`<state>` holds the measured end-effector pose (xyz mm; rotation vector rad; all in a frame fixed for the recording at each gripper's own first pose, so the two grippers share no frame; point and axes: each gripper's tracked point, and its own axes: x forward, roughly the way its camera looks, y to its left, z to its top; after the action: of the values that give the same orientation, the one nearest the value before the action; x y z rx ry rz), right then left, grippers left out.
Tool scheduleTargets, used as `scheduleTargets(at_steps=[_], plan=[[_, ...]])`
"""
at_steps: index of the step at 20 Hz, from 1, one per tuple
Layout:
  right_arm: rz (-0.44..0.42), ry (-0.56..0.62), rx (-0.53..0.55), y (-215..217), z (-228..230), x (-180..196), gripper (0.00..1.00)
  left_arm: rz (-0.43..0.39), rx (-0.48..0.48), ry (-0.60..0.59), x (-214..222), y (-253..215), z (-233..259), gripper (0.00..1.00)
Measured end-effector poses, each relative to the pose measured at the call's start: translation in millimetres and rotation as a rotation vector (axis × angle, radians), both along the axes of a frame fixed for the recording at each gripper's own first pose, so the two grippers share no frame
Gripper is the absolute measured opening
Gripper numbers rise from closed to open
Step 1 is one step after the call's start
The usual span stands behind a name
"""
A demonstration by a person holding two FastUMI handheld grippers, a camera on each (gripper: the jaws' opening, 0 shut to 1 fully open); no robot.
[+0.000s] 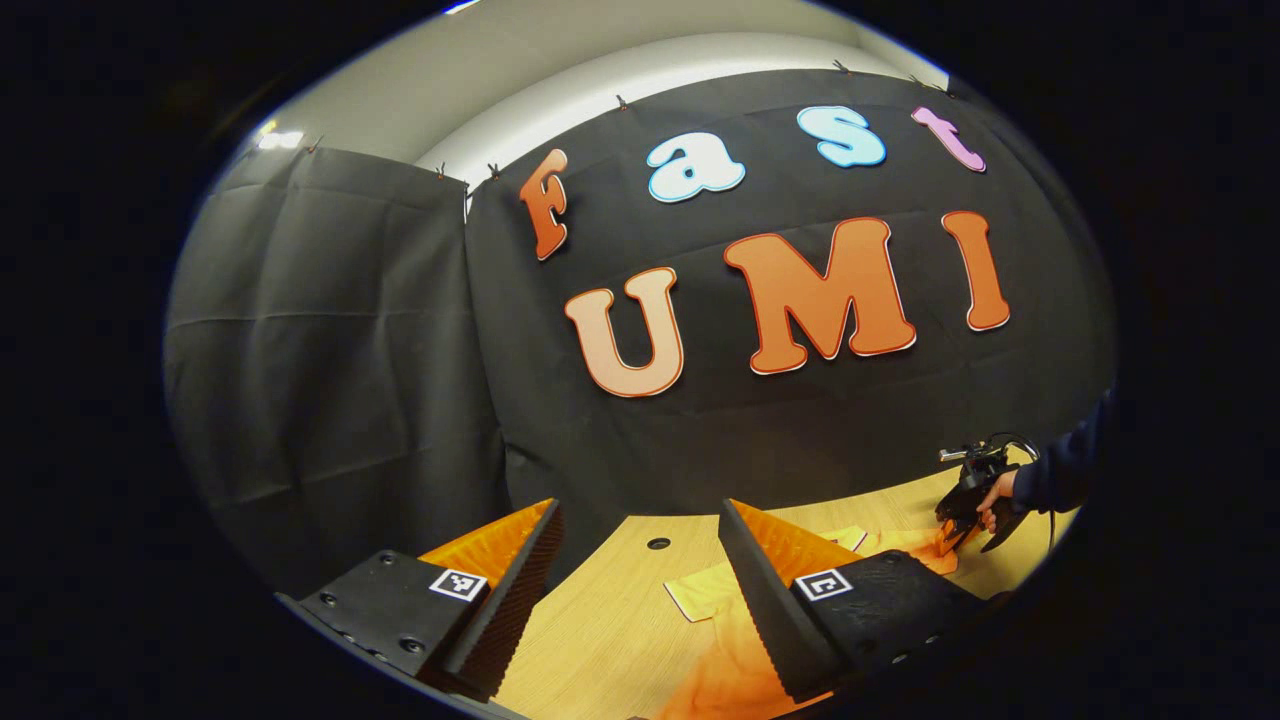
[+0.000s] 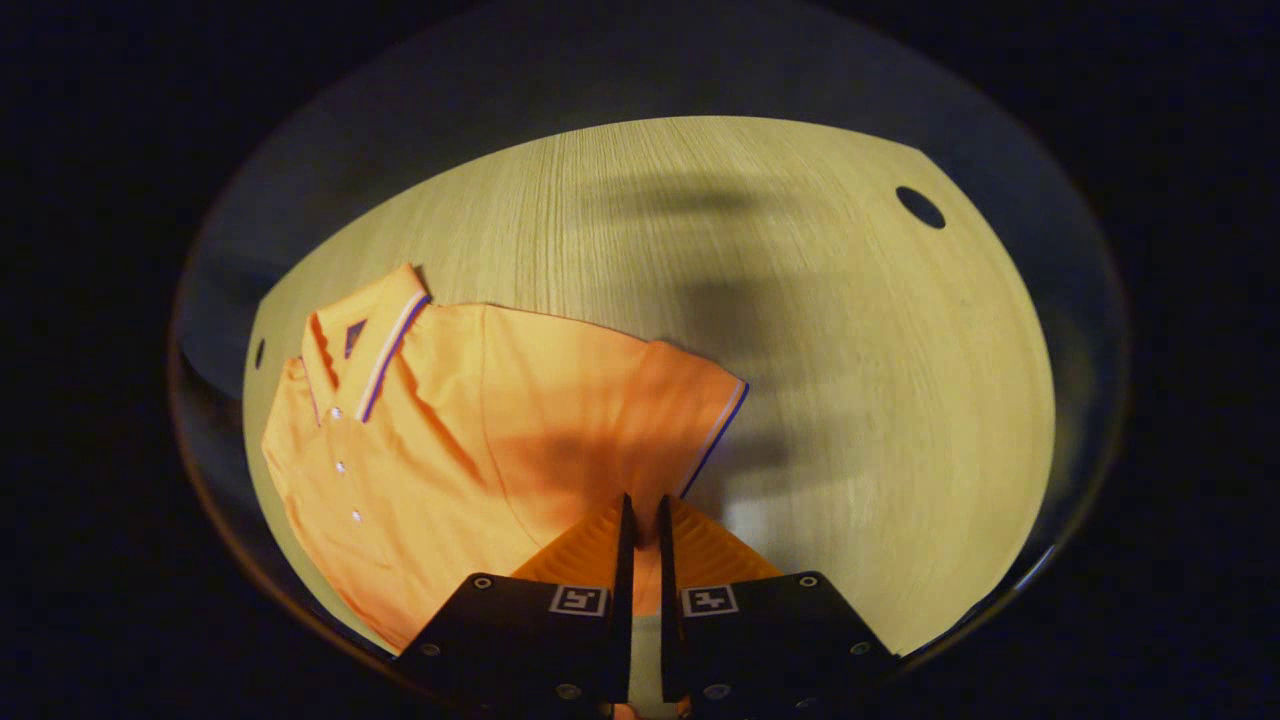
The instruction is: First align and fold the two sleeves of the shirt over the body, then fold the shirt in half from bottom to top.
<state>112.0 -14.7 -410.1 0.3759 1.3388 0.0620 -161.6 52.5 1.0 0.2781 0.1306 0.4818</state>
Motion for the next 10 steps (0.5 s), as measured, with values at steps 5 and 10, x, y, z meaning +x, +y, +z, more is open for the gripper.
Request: scheduleTargets(at_steps=[5, 10], plan=[[0.001, -0.158, 0.069, 14.3, 41.7, 25.8, 0.06, 0.019, -0.024, 0.019, -13.4, 7.0, -14.4, 1.0], [0.029, -0.225, 0.057, 43.6, 76.1, 27.8, 0.06, -0.019, -0.059, 0.014, 1.3, 45.2, -25.3, 1.0]])
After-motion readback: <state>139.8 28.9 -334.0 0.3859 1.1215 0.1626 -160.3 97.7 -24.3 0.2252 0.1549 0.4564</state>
